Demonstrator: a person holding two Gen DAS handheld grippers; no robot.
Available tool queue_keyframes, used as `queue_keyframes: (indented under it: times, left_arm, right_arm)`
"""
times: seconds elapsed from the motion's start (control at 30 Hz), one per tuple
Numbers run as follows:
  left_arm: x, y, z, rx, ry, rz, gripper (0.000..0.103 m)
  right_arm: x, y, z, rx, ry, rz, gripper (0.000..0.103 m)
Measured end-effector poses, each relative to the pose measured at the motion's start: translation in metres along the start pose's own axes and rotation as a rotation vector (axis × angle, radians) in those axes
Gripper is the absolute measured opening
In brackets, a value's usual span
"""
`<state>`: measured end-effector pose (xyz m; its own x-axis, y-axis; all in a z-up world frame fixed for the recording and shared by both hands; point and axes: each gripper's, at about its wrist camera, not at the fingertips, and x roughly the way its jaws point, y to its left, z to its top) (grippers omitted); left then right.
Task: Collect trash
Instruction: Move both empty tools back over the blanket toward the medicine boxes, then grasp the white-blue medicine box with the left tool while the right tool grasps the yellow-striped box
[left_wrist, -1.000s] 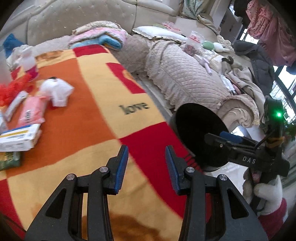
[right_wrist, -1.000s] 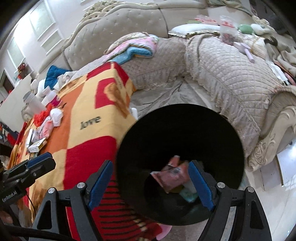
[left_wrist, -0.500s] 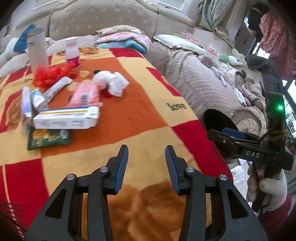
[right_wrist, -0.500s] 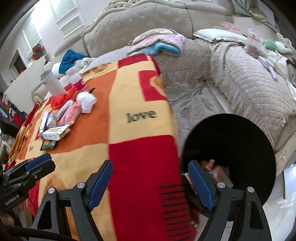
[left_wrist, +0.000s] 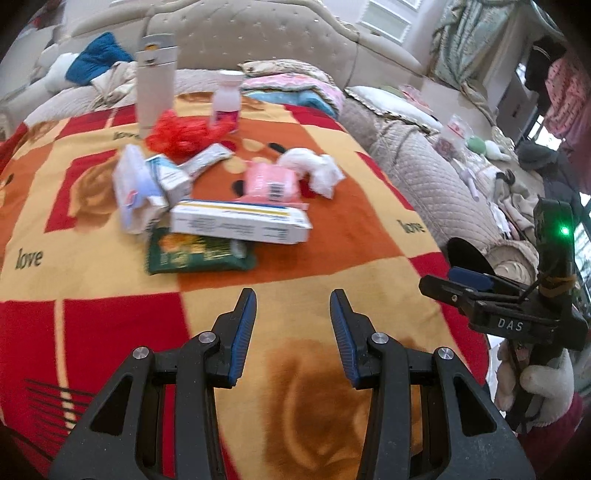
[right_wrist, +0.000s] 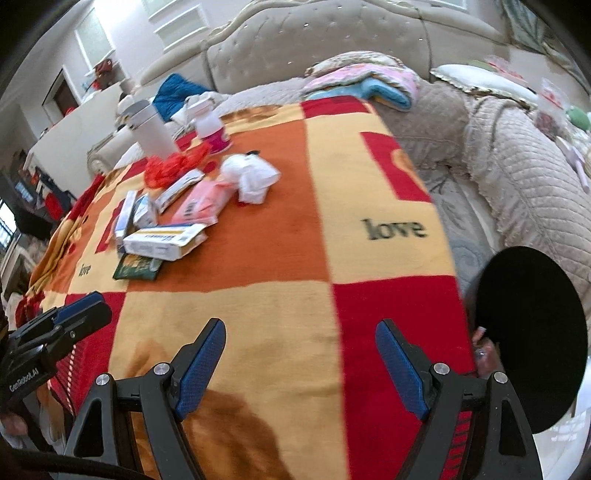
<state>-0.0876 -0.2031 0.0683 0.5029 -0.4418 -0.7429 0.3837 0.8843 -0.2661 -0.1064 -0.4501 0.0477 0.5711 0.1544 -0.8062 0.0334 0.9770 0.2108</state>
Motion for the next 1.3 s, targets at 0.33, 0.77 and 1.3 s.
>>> queue_keyframes:
  times: [0.33,0.77,1.3]
  left_arm:
    - [-0.011,0.038,-0.008,-0.060,-0.002,0.039,0.040]
    - [-0.022,0.083,-0.013,-0.138,0.000,0.060,0.051]
    - [-0.012,0.141,0.033,-0.276,-0.008,0.083,0.055]
  right_arm:
    - [0.012,0.035,0.002,-0.059,0.029,0.030,0.082]
    - [0.023,0.053,0.007,-0.084,0.053,0.056,0.082]
    - [0.053,0.099,0.053,-0.157,0.038,0.119,0.082]
